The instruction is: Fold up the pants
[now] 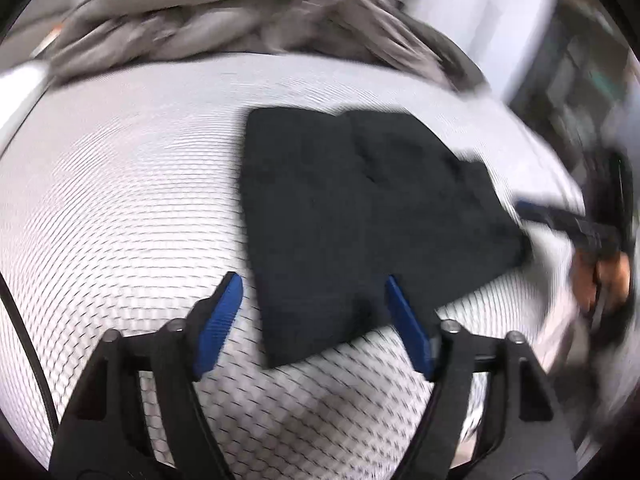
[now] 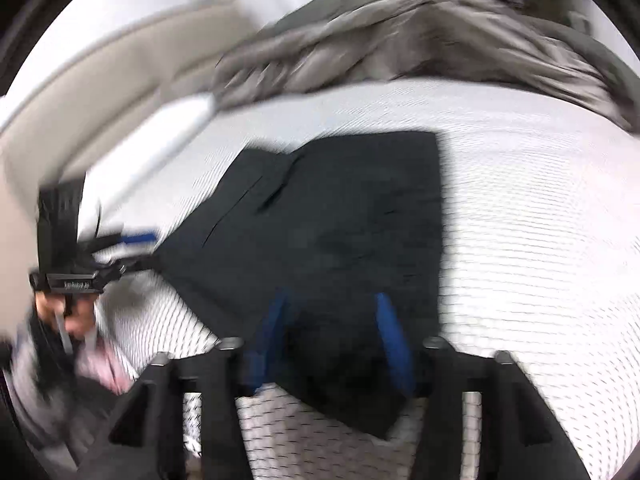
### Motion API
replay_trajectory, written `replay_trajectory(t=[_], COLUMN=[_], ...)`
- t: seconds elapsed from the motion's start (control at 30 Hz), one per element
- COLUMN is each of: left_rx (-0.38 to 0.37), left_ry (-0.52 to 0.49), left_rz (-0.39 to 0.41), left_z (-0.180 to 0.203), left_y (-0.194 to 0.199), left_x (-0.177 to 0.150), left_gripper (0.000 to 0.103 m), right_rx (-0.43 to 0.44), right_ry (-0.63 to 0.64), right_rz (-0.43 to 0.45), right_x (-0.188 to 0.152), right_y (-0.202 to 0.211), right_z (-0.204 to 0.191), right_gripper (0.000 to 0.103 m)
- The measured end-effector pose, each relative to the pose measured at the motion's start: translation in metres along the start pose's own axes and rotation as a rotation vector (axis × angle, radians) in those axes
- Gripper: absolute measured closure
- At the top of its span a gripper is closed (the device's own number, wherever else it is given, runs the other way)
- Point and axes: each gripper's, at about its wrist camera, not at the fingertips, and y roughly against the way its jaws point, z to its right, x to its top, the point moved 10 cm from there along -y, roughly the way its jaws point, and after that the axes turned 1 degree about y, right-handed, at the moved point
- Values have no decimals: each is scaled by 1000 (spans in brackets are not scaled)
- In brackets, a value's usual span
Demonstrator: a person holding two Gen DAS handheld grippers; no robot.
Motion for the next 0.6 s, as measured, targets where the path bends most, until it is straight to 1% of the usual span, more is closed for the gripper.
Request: replay_trajectory(t=[0.03, 0.07, 0.1, 0.13, 0.17, 0.2, 0.23, 0.3, 0.33, 0.37, 0.47, 0.5, 0.6], left_rx=[11, 19, 26, 25, 23, 12, 2, 39, 56, 73, 124, 146, 182], left_ry=[57, 101, 147, 164, 169, 168, 168, 144, 129, 118, 97, 99, 111], left_rz=[-2, -13, -36, -49, -62, -81, -85, -75, -73, -68, -57, -49, -29], left_z=[-10, -18, -25, -27, -29, -28, -26, -26, -26, -26, -26, -30, -33], left_y=[-3, -9, -17, -23, -30, -37, -41, -41, -42, -43, -49, -53, -67], left_x=[3, 4, 3, 4, 4, 3, 4, 6, 8, 10, 21, 27, 46], left_gripper=[30, 30, 34, 41, 61, 73, 73, 74, 74, 74, 74, 74, 74], right_rx=[-27, -24, 16, 63, 115, 162, 167, 173, 192, 198, 174, 167, 131], right_ry=[-45, -113, -182, -238, -294, -347, -368, -387, -394, -397, -380, -382, -413], right_rz=[7, -1, -19, -32, -41, -57, -68, -81, -77, -67, -32, -30, -9], right_x=[1, 0, -1, -2, -2, -4, -5, -7, -7, -6, 5, 12, 17], right_y=[2, -2, -8, -13, -20, -29, -34, -45, -48, -48, -49, -50, -56], right_z=[12, 25, 35, 38, 40, 41, 45, 45, 41, 36, 32, 36, 38], right_gripper=[34, 34, 34, 34, 34, 34, 37, 56, 70, 77, 83, 83, 83])
